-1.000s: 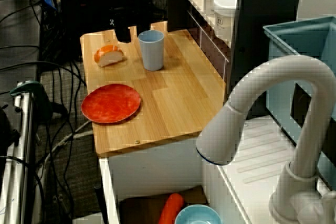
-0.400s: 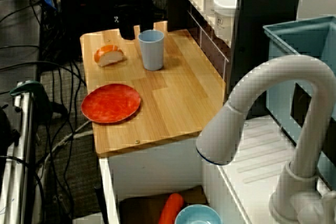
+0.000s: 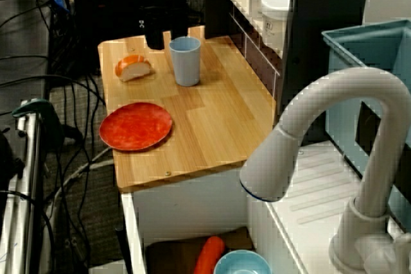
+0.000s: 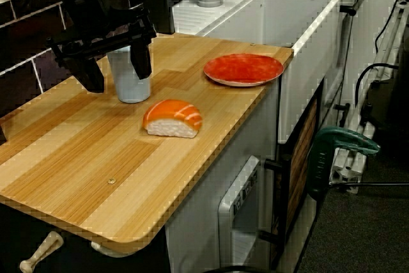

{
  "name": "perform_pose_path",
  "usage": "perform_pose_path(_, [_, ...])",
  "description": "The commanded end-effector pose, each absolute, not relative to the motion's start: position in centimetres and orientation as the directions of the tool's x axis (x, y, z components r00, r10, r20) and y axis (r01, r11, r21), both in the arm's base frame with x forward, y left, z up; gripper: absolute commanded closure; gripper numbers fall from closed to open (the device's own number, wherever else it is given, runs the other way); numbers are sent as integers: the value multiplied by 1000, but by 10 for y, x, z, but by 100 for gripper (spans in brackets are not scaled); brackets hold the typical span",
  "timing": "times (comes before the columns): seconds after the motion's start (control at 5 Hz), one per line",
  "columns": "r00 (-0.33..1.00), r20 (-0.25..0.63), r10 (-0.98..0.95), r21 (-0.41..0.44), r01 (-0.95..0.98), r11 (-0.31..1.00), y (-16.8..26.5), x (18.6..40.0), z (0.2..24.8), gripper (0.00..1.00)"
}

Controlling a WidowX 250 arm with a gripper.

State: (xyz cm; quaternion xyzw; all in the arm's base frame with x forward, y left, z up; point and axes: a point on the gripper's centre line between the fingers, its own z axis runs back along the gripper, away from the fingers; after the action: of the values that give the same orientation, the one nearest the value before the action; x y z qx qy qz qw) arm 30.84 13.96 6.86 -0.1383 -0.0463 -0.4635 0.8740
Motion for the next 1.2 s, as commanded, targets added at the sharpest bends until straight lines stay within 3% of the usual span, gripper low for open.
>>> perform_pose_path(0.0, [571, 219, -791, -165, 821, 547, 129, 310, 76, 0])
perform_pose_path(1.0, [584, 246, -773, -205, 811, 548, 96, 308, 77, 0])
